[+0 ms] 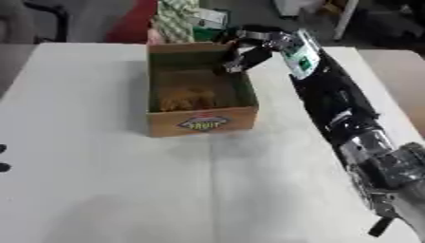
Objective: Pick up objects on the table and place them in the box.
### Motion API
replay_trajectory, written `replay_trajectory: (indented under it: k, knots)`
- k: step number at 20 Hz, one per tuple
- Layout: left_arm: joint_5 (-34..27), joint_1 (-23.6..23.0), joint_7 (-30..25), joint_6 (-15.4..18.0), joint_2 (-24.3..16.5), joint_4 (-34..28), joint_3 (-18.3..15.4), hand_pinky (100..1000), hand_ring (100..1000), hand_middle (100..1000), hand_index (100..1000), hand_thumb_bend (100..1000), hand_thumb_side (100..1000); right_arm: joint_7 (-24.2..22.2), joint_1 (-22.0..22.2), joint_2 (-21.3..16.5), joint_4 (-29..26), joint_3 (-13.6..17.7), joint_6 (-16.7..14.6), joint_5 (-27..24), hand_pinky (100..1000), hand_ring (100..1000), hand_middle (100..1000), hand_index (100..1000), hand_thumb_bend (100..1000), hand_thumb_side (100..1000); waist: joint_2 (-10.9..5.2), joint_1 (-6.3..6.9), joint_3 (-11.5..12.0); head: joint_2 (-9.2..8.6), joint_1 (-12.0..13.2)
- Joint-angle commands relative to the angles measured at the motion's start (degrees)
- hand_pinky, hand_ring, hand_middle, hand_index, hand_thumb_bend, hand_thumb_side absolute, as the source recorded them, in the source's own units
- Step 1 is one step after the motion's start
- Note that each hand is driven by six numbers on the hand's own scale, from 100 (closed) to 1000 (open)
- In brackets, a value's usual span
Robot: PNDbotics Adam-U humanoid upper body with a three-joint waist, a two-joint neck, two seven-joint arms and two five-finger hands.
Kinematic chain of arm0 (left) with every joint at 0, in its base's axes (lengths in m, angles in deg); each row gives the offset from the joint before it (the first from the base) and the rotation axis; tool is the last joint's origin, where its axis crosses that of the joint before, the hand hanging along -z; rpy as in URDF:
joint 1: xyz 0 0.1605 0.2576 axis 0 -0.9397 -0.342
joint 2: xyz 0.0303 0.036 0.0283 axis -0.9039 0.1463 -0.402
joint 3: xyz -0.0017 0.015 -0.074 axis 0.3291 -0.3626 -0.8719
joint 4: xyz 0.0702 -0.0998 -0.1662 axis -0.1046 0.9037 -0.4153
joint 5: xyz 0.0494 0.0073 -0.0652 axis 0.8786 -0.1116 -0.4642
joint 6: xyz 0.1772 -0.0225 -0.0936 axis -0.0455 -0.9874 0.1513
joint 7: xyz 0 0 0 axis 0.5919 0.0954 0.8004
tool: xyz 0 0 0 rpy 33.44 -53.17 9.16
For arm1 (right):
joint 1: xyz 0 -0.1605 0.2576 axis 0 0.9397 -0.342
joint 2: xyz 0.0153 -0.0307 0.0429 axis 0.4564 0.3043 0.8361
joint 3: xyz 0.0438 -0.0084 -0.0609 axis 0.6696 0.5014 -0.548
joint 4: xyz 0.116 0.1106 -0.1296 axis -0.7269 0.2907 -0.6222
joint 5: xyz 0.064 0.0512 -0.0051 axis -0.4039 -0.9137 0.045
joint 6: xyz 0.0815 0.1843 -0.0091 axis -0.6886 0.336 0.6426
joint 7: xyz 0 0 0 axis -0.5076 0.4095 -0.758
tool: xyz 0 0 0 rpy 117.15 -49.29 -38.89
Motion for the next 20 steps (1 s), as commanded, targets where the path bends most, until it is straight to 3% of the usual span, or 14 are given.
replay_trajectory:
  k: [1,2,3,8,14,20]
  knots:
    - [0.2,0.2,0.3,0.3,-0.8,-0.6,-0.7,567,690,695,758,178,709,3.7,0.7,-4.0,-3.6,1.3,0.7,-5.2,822,935,883,942,497,606,-1.08,0.17,-0.5,-0.80,0.5]
    - [0.2,0.2,0.4,0.3,-0.8,-0.6,-0.7,567,690,695,758,178,709,4.9,1.6,-4.6,-4.4,1.5,1.2,-7.0,816,931,879,940,484,599,-1.07,0.19,-0.7,-0.82,0.6]
    - [0.3,0.1,0.5,0.3,-0.8,-0.6,-0.8,567,690,695,758,176,710,6.5,2.6,-5.3,-5.1,2.0,1.9,-9.2,800,926,874,938,378,628,-1.07,0.23,-0.9,-0.85,0.8]
    - [0.2,-0.2,0.9,0.4,-0.9,-0.4,-1.0,567,691,696,759,170,717,14.8,7.7,-7.3,-6.9,4.5,8.0,-23.2,756,913,859,933,135,704,-1.10,0.47,-2.4,-0.87,1.3]
    - [0.2,-0.3,1.4,0.4,-0.9,-0.4,-1.4,568,693,697,759,168,730,20.1,14.1,-8.1,-11.2,6.3,13.9,-38.8,743,911,860,932,101,725,-0.83,0.90,-3.4,-1.18,2.4]
    - [0.0,-0.5,2.4,0.5,-0.8,-0.2,-2.0,567,694,697,760,163,756,22.4,21.2,-6.9,-21.1,7.5,16.6,-47.3,734,907,856,926,100,735,-0.49,1.00,-4.1,-1.34,3.0]
